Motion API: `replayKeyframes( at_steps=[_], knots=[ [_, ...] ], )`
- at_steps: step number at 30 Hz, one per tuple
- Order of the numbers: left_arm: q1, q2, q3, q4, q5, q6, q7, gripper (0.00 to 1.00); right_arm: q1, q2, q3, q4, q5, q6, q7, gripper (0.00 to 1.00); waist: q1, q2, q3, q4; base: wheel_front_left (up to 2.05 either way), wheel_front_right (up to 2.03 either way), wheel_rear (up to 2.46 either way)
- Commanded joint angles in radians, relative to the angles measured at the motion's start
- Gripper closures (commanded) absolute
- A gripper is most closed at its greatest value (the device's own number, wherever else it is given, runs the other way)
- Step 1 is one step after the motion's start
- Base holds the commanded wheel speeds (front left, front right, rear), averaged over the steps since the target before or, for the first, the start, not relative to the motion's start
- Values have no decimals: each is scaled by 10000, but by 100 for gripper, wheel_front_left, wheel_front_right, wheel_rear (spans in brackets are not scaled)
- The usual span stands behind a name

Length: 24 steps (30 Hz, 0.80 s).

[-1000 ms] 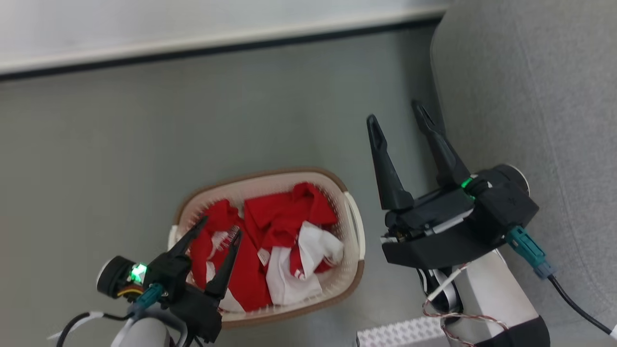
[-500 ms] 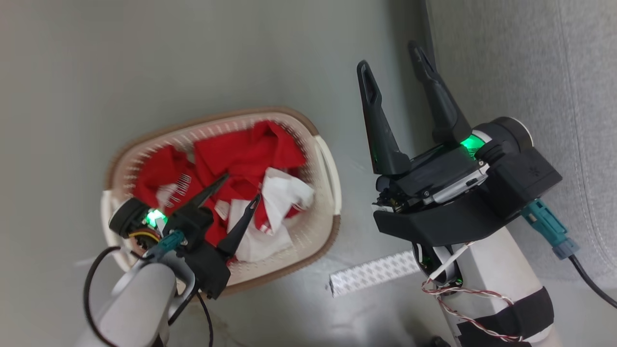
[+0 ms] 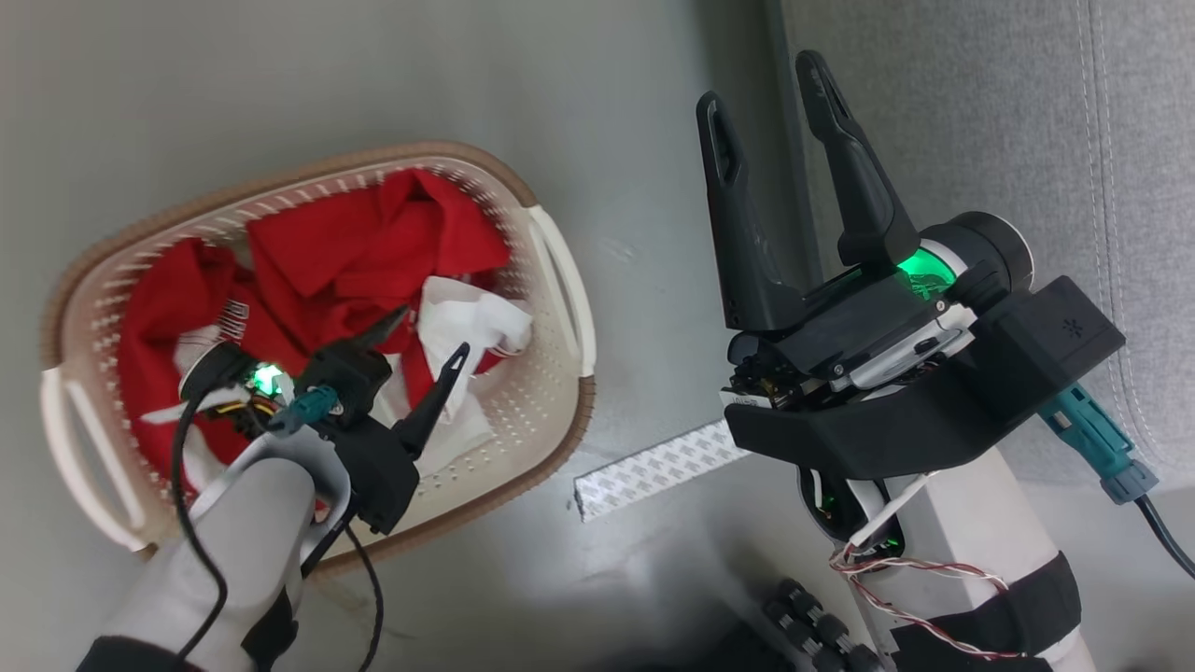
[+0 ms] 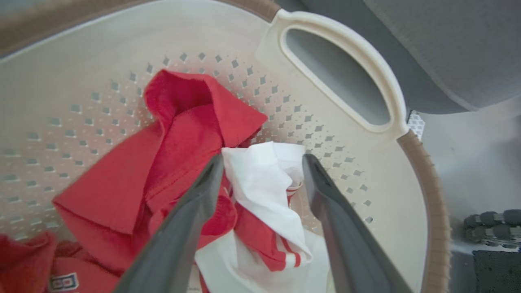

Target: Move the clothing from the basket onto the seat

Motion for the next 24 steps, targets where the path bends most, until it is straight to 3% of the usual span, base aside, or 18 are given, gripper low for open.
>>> replayKeyframes(
  at_steps=[1, 9, 15, 19, 20, 21, 22, 24],
  knots=[
    [-257, -80, 12, 425, 16, -3, -35, 0, -124, 33, 15, -61, 119, 8, -10, 0, -1, -2, 330, -290, 0, 0, 0],
    [-886, -371, -2, 1793, 205, 194, -35, 0, -110, 31, 118, -139, 330, 8, -10, 0, -1, -2, 512, -492, 0, 0, 0],
    [-1346, -408, -49, 3035, 379, 668, -35, 0, -88, 30, 147, -272, 577, 8, -10, 0, -1, -2, 578, -736, 0, 0, 0],
    [-1549, -429, -60, 3366, 331, 663, -35, 0, -9, 31, 132, -293, 652, 8, -10, 0, -1, -2, 603, -816, 0, 0, 0],
    [-1572, -430, -73, 3410, 318, 638, -35, 35, 0, 31, 120, -276, 653, 8, -10, 0, -1, -2, 599, -820, 0, 0, 0],
    [-1585, -460, -89, 3429, 317, 650, -35, 84, 10, 30, 87, -266, 632, 8, -10, 0, -1, -2, 604, -792, 0, 0, 0],
    [-1631, -478, -83, 3382, 335, 680, -35, 100, 22, 30, 36, -257, 605, 8, -10, 0, -1, -2, 606, -755, 0, 0, 0],
    [-1699, -474, -29, 3259, 279, 705, -35, 100, 36, 31, -35, -241, 583, 8, -10, 0, -1, -2, 598, -698, 0, 0, 0]
  ],
)
